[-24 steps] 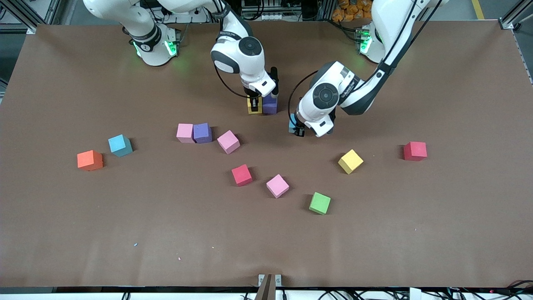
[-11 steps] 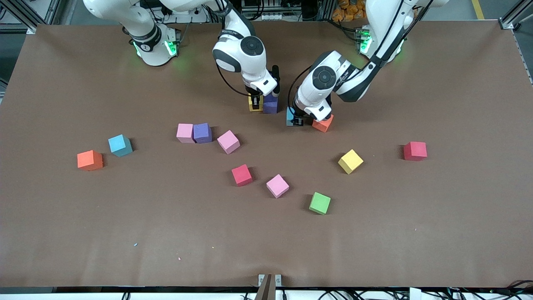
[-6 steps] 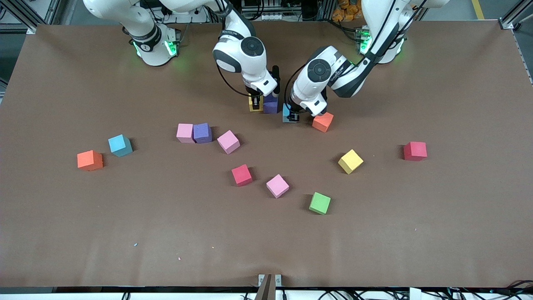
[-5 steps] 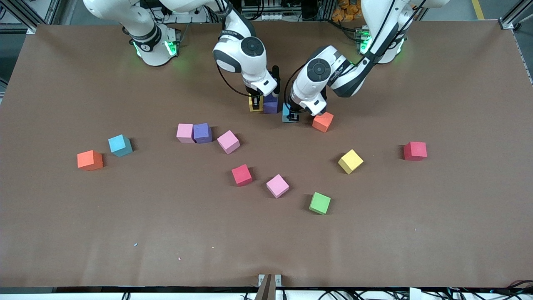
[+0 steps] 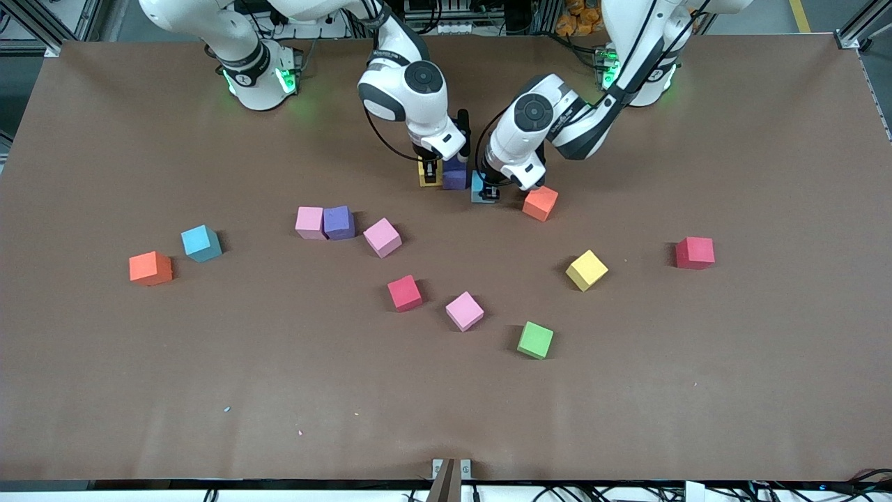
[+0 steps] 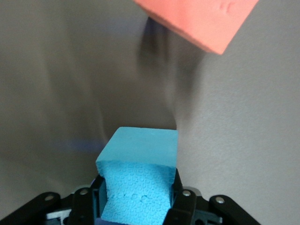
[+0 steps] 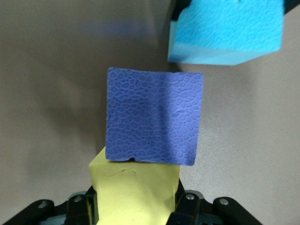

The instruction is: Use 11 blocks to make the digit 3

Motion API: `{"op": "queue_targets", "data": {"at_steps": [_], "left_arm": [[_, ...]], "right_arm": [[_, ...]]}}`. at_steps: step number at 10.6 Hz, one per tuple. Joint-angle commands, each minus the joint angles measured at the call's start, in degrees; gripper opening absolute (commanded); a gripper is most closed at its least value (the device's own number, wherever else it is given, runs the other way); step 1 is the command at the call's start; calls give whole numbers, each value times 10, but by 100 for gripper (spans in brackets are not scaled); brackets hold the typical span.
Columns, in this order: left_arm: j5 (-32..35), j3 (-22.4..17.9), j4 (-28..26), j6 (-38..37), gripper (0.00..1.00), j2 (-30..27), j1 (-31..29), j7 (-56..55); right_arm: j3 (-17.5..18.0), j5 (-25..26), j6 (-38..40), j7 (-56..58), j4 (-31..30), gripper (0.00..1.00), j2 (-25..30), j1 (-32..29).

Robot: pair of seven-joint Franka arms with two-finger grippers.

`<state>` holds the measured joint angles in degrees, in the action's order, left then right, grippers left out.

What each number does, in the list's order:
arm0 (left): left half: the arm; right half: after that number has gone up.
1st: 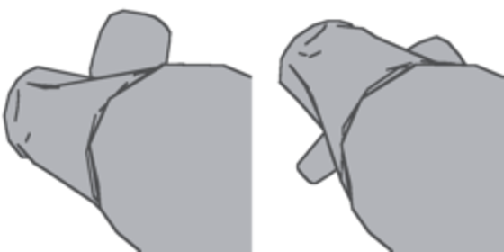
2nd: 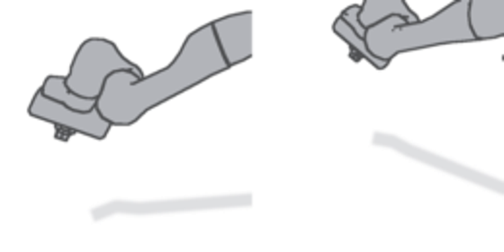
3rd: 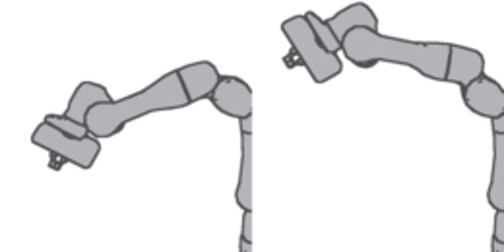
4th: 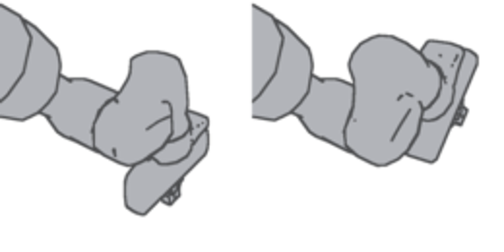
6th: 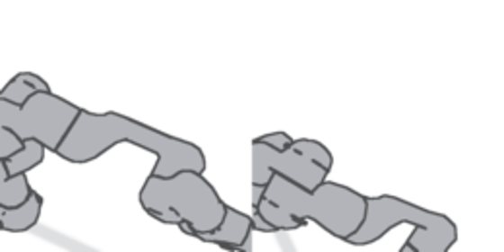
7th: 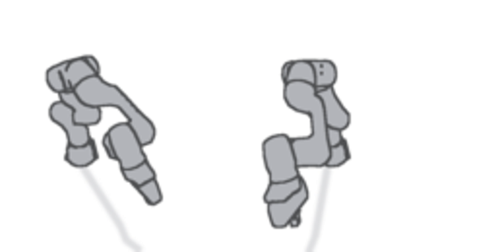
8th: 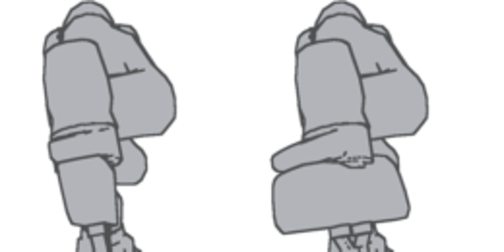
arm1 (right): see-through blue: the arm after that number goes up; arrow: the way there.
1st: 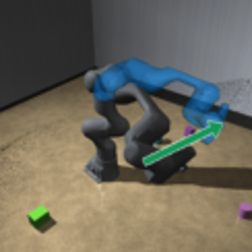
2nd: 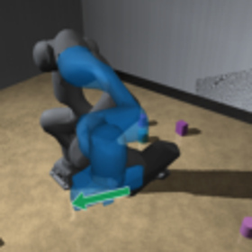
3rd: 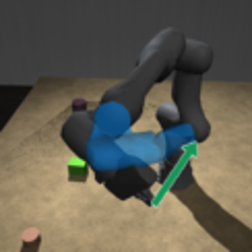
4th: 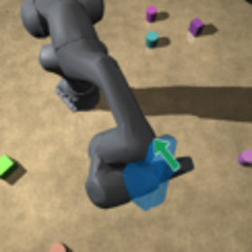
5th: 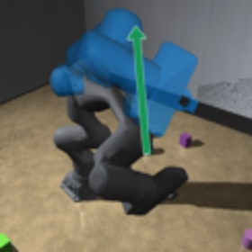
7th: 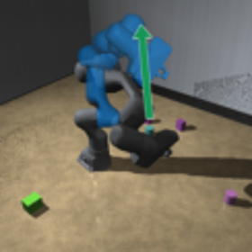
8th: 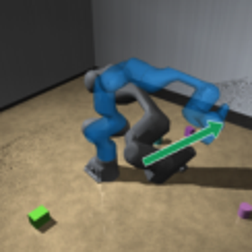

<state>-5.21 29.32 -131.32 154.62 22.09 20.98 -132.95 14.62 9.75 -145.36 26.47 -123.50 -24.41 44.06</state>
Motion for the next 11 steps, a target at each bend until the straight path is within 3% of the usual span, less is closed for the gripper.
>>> {"op": "queue_targets", "data": {"at_steps": [1,2,3,4,6,11], "left_arm": [[-5,-1,-20,8,6,-21,16,-20],[-5,-1,-21,8,6,-21,17,-21],[-5,-1,-21,8,6,-21,16,-21],[-5,-1,-21,8,6,-22,16,-21],[-5,-1,-30,8,6,-32,16,-21],[-5,0,-34,8,6,-35,18,-21]], "right_arm": [[2,-11,1,9,14,0,-13,2],[2,-11,1,8,15,0,-13,2],[2,-11,1,9,15,9,-14,2],[2,-11,1,8,15,10,-15,2],[2,-10,-4,15,16,100,-17,2],[2,-11,-4,14,19,100,-20,-2]]}}
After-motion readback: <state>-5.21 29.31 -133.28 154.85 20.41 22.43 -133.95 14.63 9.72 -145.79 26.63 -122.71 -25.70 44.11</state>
